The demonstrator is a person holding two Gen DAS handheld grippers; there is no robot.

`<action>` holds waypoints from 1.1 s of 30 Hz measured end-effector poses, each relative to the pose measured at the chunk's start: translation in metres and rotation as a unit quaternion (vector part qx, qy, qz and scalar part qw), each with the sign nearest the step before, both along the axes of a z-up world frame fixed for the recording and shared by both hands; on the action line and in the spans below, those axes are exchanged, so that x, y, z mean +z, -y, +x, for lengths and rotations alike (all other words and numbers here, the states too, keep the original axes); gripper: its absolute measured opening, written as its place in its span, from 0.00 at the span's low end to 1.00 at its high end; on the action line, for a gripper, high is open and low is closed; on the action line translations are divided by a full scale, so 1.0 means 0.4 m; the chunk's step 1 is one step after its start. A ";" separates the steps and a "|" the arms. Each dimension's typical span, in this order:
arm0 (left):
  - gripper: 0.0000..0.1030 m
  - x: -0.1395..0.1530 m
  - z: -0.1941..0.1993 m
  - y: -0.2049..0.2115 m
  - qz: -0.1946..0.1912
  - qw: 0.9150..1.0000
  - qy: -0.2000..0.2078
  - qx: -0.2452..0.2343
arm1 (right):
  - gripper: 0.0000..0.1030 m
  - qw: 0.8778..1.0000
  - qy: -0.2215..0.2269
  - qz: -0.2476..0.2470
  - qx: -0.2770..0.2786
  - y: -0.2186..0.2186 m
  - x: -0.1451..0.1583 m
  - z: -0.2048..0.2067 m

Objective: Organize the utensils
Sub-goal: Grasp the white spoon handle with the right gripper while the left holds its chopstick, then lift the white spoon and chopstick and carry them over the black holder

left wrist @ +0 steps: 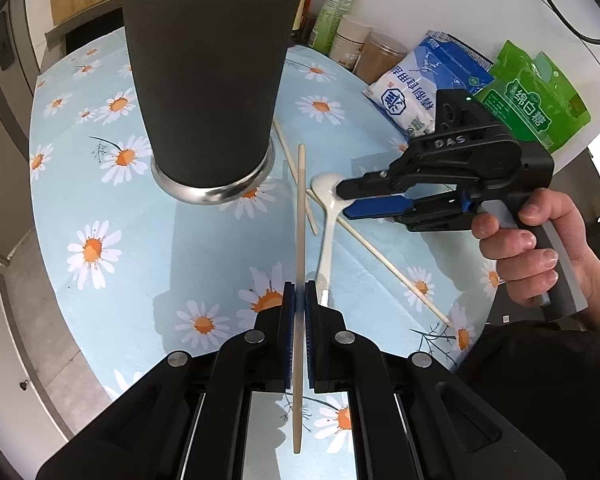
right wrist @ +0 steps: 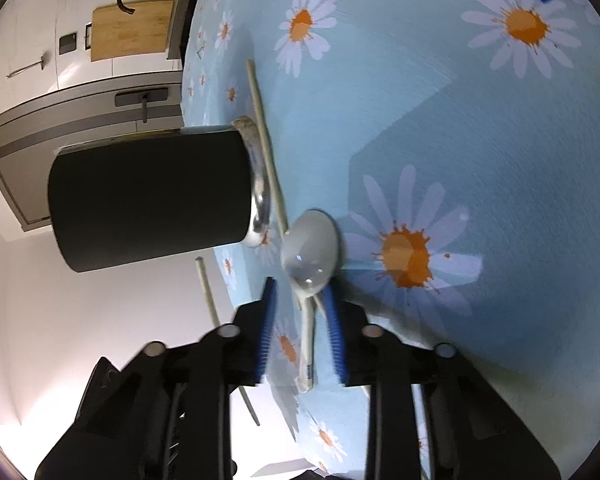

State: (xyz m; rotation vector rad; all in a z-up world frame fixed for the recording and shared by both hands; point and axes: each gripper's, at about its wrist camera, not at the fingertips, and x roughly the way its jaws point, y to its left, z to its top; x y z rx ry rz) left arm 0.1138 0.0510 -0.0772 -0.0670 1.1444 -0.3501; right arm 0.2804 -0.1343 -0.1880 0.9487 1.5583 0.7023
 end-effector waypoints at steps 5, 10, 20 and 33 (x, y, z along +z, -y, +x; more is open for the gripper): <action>0.04 -0.005 0.000 -0.004 -0.007 1.000 -0.001 0.005 | 0.16 1.000 0.006 0.000 -0.001 0.003 -0.005 -0.004; 0.04 -0.007 -0.004 -0.003 -0.011 1.000 -0.003 0.010 | 0.09 1.000 0.020 0.011 0.002 -0.001 0.006 -0.011; 0.04 -0.009 -0.008 -0.012 -0.017 1.000 -0.005 0.021 | 0.05 0.997 0.069 0.021 0.026 -0.020 0.063 -0.006; 0.04 0.014 -0.022 -0.033 -0.026 0.999 0.008 0.042 | 0.04 0.979 0.182 -0.016 0.093 -0.037 0.172 -0.034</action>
